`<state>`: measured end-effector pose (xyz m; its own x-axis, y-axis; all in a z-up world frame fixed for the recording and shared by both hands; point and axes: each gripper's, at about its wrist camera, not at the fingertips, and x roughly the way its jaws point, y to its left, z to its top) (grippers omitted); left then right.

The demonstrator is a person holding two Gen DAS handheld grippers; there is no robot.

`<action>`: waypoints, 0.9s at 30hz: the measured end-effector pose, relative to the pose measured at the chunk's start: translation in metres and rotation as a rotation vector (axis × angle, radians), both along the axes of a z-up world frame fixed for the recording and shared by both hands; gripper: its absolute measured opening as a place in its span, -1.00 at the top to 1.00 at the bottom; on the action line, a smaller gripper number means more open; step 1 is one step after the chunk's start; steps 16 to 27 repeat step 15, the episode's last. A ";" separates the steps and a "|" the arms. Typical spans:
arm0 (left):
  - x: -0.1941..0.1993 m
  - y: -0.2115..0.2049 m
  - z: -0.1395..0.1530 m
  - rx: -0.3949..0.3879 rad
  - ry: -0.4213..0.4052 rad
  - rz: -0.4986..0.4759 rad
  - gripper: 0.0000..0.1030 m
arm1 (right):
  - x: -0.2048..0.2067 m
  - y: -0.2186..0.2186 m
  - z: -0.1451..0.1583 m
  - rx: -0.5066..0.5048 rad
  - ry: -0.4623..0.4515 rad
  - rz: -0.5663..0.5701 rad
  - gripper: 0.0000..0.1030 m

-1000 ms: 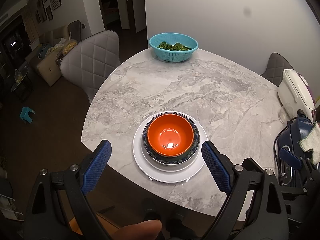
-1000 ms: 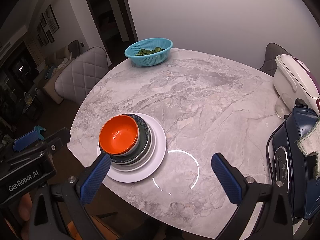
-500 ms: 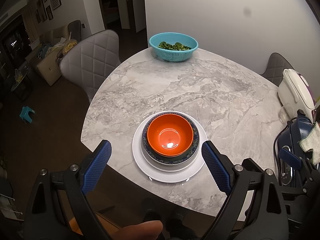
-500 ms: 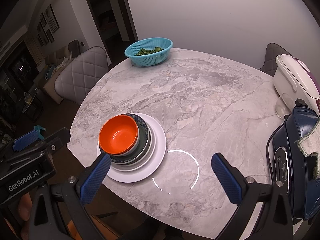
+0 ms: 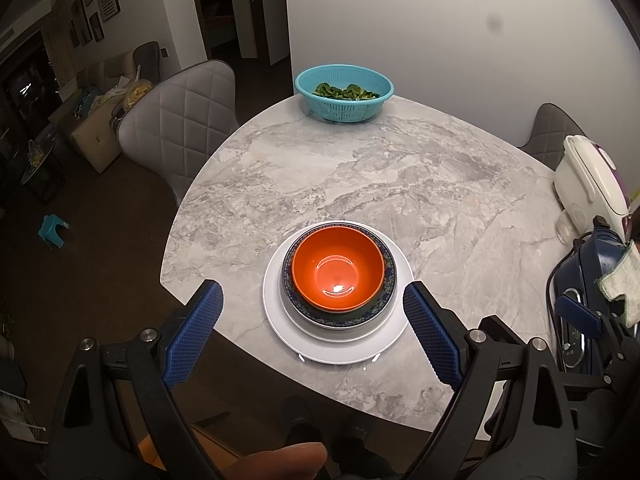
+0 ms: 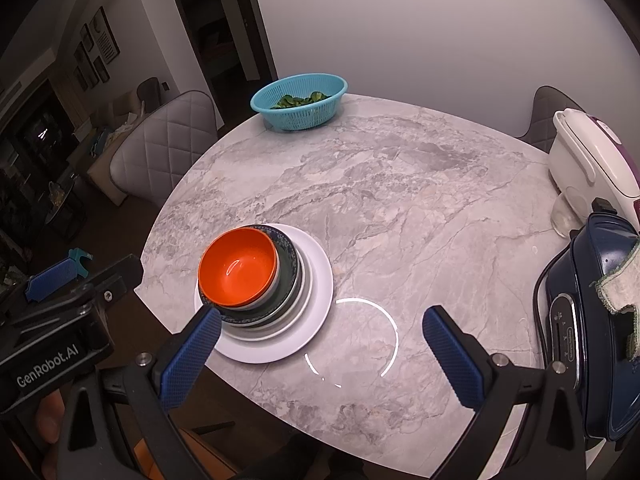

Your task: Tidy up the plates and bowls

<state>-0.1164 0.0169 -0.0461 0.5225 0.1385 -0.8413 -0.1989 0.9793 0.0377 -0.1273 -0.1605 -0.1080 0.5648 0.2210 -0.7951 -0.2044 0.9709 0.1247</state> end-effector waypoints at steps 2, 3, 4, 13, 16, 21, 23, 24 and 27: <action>0.000 -0.001 0.000 0.000 0.000 0.003 -0.79 | 0.000 0.000 0.000 0.000 0.000 0.000 -1.00; 0.000 0.000 0.000 0.000 -0.001 0.001 -0.79 | 0.000 0.000 0.000 -0.001 0.000 0.001 -1.00; 0.001 0.000 0.000 0.002 -0.001 0.001 -0.79 | 0.000 0.000 0.000 0.000 0.000 0.001 -1.00; -0.001 0.000 0.002 0.002 -0.029 0.009 -0.79 | 0.000 0.000 0.000 0.000 0.000 0.000 -1.00; 0.000 0.001 0.003 -0.002 -0.029 0.010 -0.79 | 0.000 0.001 0.000 0.000 0.002 0.000 -1.00; 0.000 0.001 0.003 -0.002 -0.029 0.010 -0.79 | 0.000 0.001 0.000 0.000 0.002 0.000 -1.00; 0.000 0.001 0.003 -0.002 -0.029 0.010 -0.79 | 0.000 0.001 0.000 0.000 0.002 0.000 -1.00; 0.000 0.001 0.003 -0.002 -0.029 0.010 -0.79 | 0.000 0.001 0.000 0.000 0.002 0.000 -1.00; 0.000 0.001 0.003 -0.002 -0.029 0.010 -0.79 | 0.000 0.001 0.000 0.000 0.002 0.000 -1.00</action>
